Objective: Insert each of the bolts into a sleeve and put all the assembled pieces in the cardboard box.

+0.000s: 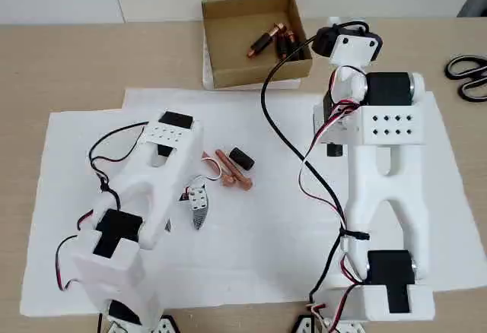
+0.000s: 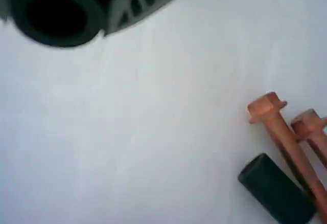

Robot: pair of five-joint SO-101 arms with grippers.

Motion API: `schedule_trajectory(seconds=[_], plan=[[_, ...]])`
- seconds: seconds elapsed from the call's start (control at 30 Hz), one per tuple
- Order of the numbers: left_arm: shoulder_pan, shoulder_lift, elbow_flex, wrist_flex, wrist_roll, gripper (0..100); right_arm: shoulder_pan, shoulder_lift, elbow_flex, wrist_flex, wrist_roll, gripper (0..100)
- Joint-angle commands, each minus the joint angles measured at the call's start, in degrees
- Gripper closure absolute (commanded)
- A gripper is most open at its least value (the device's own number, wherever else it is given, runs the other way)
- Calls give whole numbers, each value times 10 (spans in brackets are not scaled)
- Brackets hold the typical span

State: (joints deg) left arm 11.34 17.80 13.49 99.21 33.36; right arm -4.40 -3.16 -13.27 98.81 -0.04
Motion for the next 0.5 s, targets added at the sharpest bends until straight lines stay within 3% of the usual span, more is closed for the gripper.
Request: schedule_trajectory(seconds=[0.0,0.2,0.47], plan=[[12,-36,-17,12,-85,804,4,-30,-4,7,4,995],[10,-175,-18,12,-159,804,4,-30,-4,5,4,995],[10,-294,-15,11,-169,804,4,-29,-4,5,4,995]])
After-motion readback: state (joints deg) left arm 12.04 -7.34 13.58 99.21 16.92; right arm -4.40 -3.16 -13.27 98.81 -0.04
